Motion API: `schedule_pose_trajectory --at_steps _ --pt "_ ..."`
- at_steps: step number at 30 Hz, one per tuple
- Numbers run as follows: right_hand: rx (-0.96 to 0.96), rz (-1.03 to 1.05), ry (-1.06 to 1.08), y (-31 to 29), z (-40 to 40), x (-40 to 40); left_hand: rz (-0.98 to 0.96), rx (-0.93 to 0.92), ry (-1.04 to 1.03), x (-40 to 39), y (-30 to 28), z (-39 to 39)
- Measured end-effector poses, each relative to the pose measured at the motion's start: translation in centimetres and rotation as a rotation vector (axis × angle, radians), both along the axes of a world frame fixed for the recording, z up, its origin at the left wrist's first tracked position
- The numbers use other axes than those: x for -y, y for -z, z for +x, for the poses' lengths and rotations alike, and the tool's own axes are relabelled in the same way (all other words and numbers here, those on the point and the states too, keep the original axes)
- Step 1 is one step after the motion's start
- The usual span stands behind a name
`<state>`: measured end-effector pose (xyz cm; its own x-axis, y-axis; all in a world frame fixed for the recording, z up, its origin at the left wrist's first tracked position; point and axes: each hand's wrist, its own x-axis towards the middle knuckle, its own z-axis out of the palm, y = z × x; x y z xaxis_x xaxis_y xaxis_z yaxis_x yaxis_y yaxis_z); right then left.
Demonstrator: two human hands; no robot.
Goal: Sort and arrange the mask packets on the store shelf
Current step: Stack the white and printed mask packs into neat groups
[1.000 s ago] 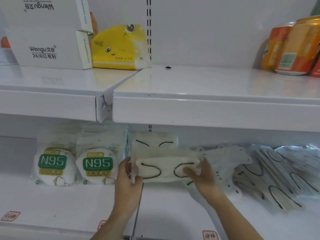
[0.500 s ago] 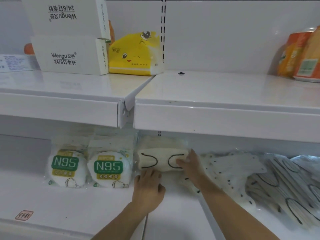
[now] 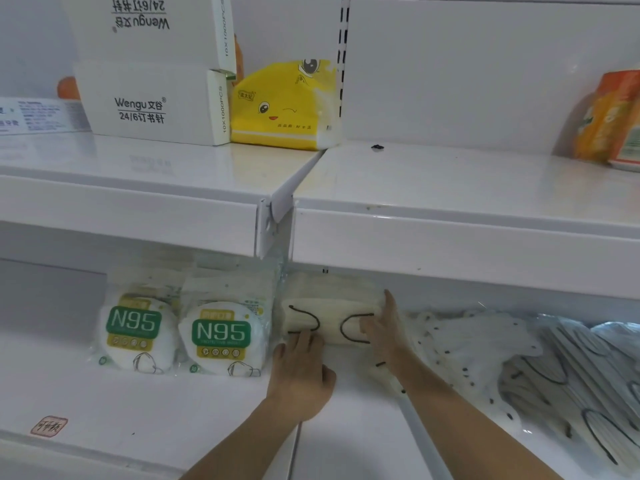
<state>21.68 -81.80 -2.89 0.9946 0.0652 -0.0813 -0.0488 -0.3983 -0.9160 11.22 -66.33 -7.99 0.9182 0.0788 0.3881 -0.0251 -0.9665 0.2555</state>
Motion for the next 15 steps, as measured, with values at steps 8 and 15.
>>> schedule_pose_trajectory --at_steps 8,15 --pt "0.010 0.181 0.067 1.9 1.2 -0.7 -0.012 -0.063 -0.058 0.2 -0.1 -0.1" --pt "0.025 0.199 0.099 1.5 1.1 -1.0 -0.020 -0.041 -0.045 0.1 0.2 0.0"
